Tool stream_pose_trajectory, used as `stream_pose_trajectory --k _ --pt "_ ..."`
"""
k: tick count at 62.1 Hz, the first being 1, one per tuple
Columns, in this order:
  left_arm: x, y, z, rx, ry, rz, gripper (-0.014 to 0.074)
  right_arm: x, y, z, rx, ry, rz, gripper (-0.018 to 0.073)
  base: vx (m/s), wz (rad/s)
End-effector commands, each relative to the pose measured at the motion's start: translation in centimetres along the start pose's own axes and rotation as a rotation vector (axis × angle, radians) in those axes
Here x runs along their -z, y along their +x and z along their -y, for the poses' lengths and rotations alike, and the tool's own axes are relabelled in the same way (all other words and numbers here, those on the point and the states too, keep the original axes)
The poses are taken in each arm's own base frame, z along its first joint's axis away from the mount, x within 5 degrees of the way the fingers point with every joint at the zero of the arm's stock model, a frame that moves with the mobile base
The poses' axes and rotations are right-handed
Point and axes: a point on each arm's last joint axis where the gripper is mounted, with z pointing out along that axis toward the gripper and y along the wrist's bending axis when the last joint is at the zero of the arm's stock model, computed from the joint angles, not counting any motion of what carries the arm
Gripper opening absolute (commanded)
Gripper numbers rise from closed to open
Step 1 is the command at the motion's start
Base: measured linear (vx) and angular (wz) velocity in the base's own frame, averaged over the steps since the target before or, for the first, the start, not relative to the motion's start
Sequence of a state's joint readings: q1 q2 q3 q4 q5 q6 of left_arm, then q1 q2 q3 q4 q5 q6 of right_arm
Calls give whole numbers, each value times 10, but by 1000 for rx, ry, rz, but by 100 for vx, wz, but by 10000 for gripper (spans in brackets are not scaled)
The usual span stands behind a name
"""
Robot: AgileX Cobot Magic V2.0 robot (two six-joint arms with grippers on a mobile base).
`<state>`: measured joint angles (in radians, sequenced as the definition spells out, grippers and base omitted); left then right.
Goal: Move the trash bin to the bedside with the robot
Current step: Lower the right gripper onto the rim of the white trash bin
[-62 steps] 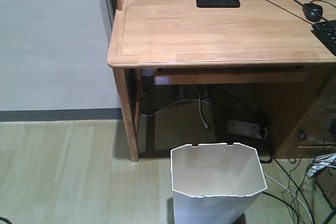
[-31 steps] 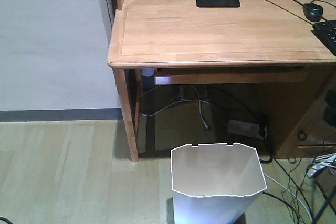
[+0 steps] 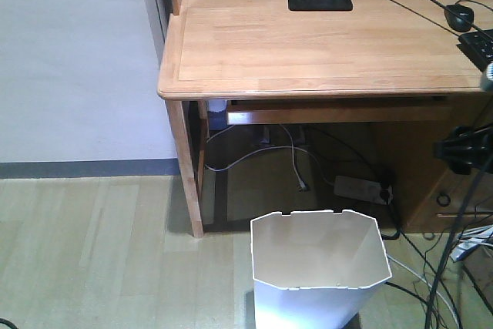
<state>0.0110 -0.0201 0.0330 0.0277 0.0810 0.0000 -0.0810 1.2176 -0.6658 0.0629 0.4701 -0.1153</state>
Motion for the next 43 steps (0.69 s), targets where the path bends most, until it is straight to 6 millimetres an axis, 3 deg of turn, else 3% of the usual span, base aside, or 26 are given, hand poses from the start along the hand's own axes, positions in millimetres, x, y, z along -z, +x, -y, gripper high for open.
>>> stream_pose_trajectory --k 1,13,28,43 --pt "0 -3 0 23 7 71 -6 -14 -15 2 20 5 23 509 0 0" --pt "0 -3 0 23 7 71 -6 -63 -14 11 17 14 -83 509 0 0" --pt "0 -3 0 23 7 71 -6 -134 4 30 14 15 -249 509 0 0" --pt "0 -3 0 23 7 71 -6 -204 23 35 34 -23 -333 509 0 0"
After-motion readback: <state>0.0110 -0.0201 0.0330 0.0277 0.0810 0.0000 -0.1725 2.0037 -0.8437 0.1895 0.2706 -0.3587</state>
